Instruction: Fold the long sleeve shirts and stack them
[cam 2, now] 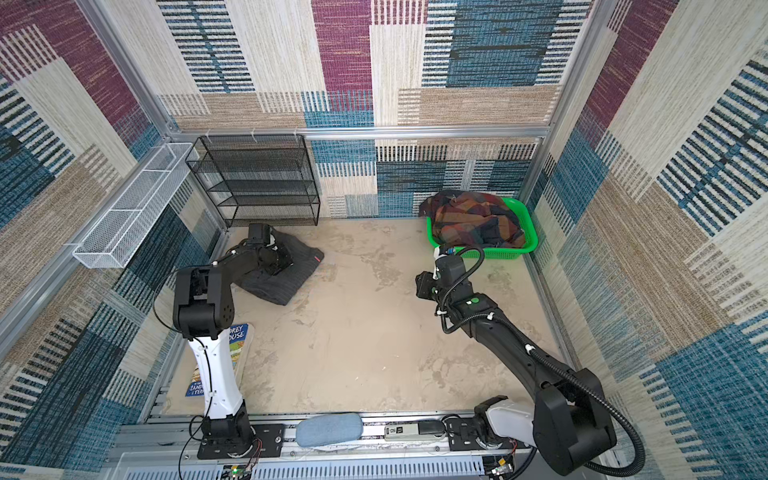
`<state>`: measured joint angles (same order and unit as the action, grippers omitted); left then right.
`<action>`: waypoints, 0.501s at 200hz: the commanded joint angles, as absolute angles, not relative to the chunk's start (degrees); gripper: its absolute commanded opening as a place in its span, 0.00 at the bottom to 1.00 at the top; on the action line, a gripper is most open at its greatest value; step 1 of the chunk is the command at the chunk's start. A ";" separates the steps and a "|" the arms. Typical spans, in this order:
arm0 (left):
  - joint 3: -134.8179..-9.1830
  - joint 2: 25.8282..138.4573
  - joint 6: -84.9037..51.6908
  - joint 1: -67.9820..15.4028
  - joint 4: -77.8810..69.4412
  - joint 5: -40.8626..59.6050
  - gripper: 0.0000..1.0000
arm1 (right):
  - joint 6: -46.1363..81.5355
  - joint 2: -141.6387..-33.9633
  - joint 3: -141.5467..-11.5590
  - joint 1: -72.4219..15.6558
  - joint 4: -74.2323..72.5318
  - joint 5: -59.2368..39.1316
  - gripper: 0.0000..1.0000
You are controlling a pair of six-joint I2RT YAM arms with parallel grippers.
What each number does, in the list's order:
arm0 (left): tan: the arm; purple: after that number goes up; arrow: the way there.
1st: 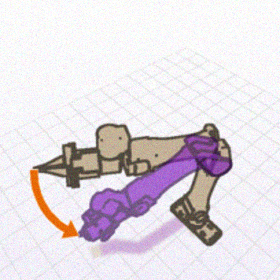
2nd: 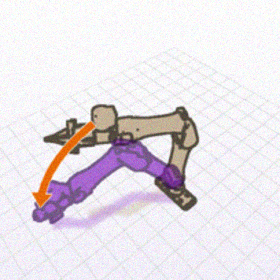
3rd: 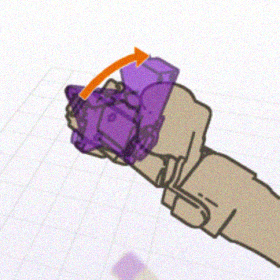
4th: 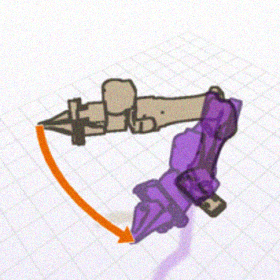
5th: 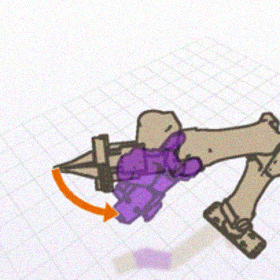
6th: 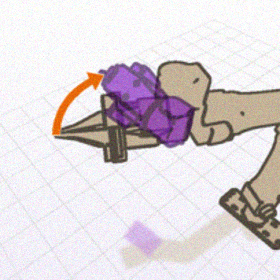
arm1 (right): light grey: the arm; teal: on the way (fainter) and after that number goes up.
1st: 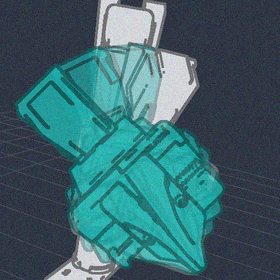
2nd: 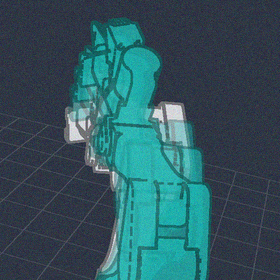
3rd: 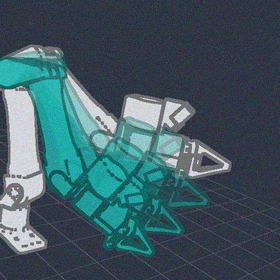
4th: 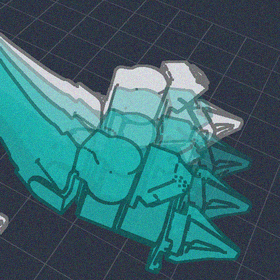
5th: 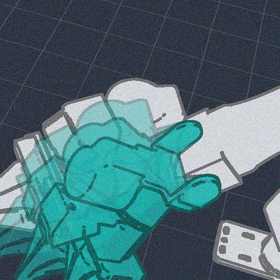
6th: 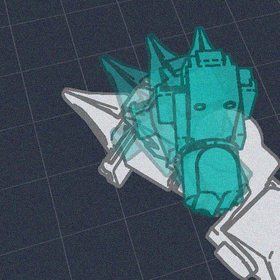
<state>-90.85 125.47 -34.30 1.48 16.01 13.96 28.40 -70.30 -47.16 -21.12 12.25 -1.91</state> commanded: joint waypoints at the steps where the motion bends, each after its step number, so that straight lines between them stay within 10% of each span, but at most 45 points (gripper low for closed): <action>1: -89.47 122.37 -35.17 1.38 18.89 16.96 0.28 | 28.44 -69.22 -46.15 -21.10 9.79 -0.68 0.51; 24: -84.34 113.64 -34.20 0.50 16.37 17.75 0.69 | 26.87 -65.58 -43.52 -21.05 5.79 3.30 0.98; 43: -78.83 105.11 -32.52 0.00 14.62 17.58 1.00 | 24.73 -62.12 -42.18 -20.49 3.59 7.19 1.00; 100: -59.47 82.05 -26.73 0.00 14.19 7.69 0.99 | 17.31 -53.26 -30.84 -17.45 -7.64 22.52 1.00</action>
<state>-65.73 88.64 -31.14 -0.03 13.74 14.52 21.87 -55.48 -35.16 -18.59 0.34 13.91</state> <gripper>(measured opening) 0.991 0.998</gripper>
